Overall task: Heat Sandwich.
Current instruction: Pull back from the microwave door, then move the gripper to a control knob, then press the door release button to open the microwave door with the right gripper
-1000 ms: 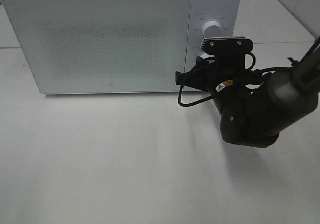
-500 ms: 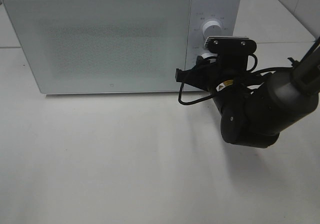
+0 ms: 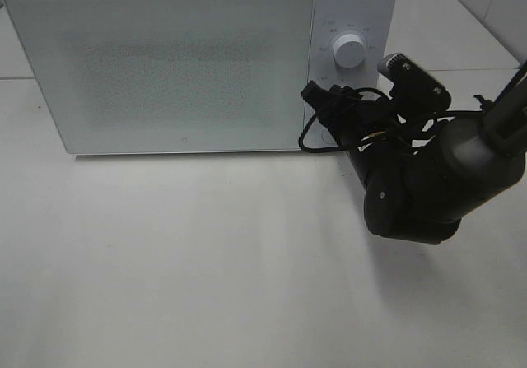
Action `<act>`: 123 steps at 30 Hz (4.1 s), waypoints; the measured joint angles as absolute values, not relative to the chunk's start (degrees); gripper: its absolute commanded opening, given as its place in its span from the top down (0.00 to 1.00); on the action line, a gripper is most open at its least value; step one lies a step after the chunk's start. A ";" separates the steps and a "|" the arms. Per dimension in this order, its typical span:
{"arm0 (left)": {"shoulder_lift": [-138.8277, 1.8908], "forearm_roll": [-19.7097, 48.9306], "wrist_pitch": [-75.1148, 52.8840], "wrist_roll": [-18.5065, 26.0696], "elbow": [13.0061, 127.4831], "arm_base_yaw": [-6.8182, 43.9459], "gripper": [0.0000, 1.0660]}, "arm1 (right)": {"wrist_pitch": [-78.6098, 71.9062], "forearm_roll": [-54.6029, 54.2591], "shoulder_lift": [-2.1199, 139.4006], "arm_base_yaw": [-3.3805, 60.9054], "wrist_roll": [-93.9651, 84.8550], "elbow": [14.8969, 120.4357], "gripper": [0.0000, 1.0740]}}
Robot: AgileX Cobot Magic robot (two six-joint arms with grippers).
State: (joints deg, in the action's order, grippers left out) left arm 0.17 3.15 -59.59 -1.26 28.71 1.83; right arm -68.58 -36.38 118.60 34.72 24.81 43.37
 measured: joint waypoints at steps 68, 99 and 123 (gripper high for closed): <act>0.17 3.15 -59.59 -1.26 28.71 1.83 0.08 | -68.35 -38.67 118.72 34.72 83.94 43.37 0.41; 0.17 3.15 -59.59 -1.26 28.71 1.83 0.08 | -68.98 -31.40 114.82 34.72 79.93 34.15 0.29; 0.17 3.15 -59.59 -1.26 28.71 1.83 0.08 | -40.74 -20.40 98.38 34.72 52.37 26.81 0.30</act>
State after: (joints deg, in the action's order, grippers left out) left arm 0.17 3.15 -59.59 -1.26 28.71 1.83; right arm -40.74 -20.40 98.38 34.72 52.37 26.81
